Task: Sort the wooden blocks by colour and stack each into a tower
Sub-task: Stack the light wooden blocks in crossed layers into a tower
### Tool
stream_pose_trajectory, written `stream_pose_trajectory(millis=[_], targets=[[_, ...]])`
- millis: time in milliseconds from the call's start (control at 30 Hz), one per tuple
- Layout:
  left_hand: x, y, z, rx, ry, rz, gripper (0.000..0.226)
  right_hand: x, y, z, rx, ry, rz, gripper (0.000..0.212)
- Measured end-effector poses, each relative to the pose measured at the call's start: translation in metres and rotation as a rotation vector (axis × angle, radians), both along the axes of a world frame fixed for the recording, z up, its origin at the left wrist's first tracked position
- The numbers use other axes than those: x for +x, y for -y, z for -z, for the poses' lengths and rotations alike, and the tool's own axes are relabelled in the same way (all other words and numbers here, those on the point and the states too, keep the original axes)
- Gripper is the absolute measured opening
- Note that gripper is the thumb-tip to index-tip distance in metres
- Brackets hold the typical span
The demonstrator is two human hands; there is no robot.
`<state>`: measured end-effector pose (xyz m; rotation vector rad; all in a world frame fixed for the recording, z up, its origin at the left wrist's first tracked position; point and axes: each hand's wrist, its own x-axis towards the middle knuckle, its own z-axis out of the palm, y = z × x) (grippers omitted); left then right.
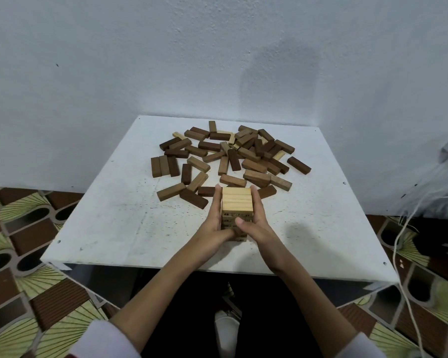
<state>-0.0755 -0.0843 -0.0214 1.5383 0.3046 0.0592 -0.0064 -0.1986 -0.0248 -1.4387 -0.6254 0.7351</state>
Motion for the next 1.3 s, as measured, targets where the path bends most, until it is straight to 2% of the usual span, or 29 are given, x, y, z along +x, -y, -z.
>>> stream_pose_trajectory(millis=[133,233,333,500,600,767,967,1133,1300], targets=[[0.001,0.000,-0.002,-0.001,0.016,-0.009,0.090,0.002,0.001,-0.004,0.043,0.048,-0.012,0.069],[0.003,0.001,-0.002,0.024,0.015,-0.014,0.087,0.002,-0.001,-0.004,0.032,0.053,-0.021,0.076],[0.003,0.001,0.000,0.041,0.017,-0.019,0.086,0.002,-0.002,-0.001,0.017,0.061,-0.026,0.072],[0.001,-0.004,0.001,0.067,0.039,-0.011,0.088,0.004,0.001,-0.003,-0.005,0.071,-0.009,0.076],[-0.001,-0.018,-0.005,0.187,0.066,-0.016,0.092,0.009,0.007,-0.004,-0.041,0.077,0.011,0.088],[0.004,-0.041,-0.003,0.346,0.044,-0.005,0.097,0.014,0.010,-0.004,-0.115,0.118,0.027,0.088],[0.009,-0.049,-0.004,0.378,0.063,0.050,0.077,0.012,0.011,-0.004,-0.113,0.110,0.019,0.089],[0.012,-0.052,-0.001,0.380,0.085,0.067,0.077,0.009,0.011,-0.005,-0.100,0.120,0.016,0.072],[0.013,-0.053,-0.001,0.381,0.074,0.076,0.076,0.010,0.014,-0.004,-0.111,0.113,0.007,0.085]])
